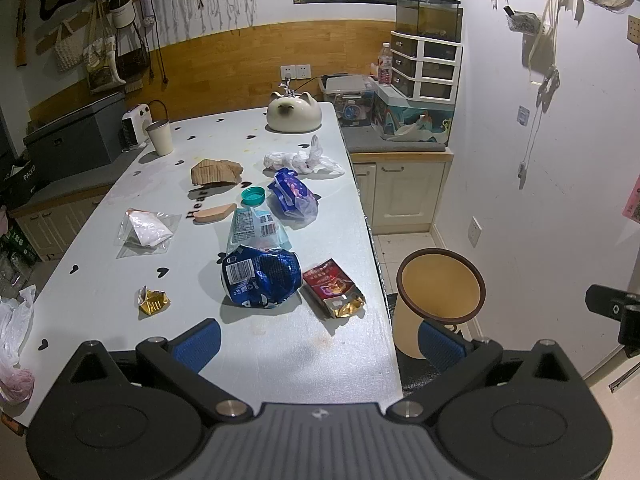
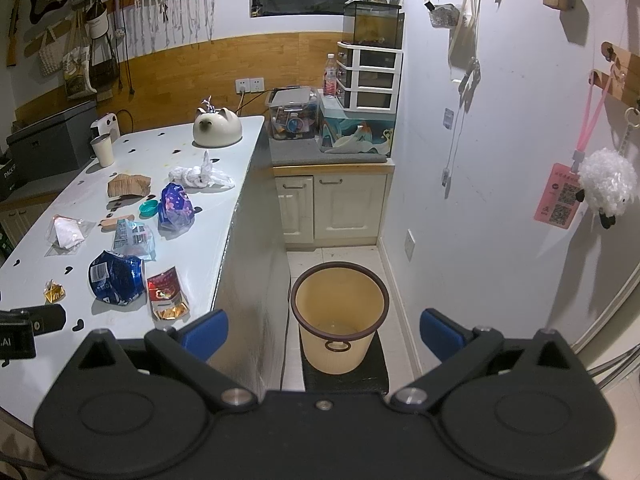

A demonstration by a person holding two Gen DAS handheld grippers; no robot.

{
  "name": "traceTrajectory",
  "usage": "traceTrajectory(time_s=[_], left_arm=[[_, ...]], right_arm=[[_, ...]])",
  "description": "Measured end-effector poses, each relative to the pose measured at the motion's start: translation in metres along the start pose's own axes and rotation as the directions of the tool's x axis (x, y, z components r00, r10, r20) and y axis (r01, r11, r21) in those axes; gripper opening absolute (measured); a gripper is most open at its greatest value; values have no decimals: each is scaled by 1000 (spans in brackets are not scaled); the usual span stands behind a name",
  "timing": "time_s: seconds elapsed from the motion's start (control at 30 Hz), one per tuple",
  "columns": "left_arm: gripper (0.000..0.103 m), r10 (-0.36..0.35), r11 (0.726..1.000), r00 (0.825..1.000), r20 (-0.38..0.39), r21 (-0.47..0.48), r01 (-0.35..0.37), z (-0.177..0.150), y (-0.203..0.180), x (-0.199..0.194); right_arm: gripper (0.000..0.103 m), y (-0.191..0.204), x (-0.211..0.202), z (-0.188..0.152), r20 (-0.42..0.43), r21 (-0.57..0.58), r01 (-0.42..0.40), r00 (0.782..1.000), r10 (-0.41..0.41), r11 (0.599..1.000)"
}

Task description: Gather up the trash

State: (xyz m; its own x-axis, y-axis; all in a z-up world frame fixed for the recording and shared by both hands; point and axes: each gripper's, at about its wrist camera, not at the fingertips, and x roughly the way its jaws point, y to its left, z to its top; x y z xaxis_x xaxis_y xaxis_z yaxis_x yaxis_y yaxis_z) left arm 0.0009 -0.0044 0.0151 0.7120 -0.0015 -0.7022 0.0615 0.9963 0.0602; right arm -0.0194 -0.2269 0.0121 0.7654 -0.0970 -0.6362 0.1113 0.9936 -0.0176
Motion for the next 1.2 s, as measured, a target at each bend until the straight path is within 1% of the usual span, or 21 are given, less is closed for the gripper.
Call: traceTrajectory(time_s=[0.4,0.43,0.77,0.97,1.2], left_arm=[[103,0,1000,1000,2,-1,0,-1,1,0],[103,0,1000,1000,3,-1,0,1,-4,-2],[103,25,1000,999,24,-19,-25,6,-11,3],[103,61,997,997,52,-55,-59,6,-14,2],[103,140,984,987,79,-122,-130,9,0,-2]], right_arm=[[103,0,1,0,0,-2,-3,1000,3,1000],[103,0,1,0,-1,-2,-2,1000,2,1000],[103,-9,5,7,22,-25,-24,999,25,999],[103,-15,14,14,58,-63,-56,996,60,996],[103,-12,27,26,100,-105,-132,985,143,986]])
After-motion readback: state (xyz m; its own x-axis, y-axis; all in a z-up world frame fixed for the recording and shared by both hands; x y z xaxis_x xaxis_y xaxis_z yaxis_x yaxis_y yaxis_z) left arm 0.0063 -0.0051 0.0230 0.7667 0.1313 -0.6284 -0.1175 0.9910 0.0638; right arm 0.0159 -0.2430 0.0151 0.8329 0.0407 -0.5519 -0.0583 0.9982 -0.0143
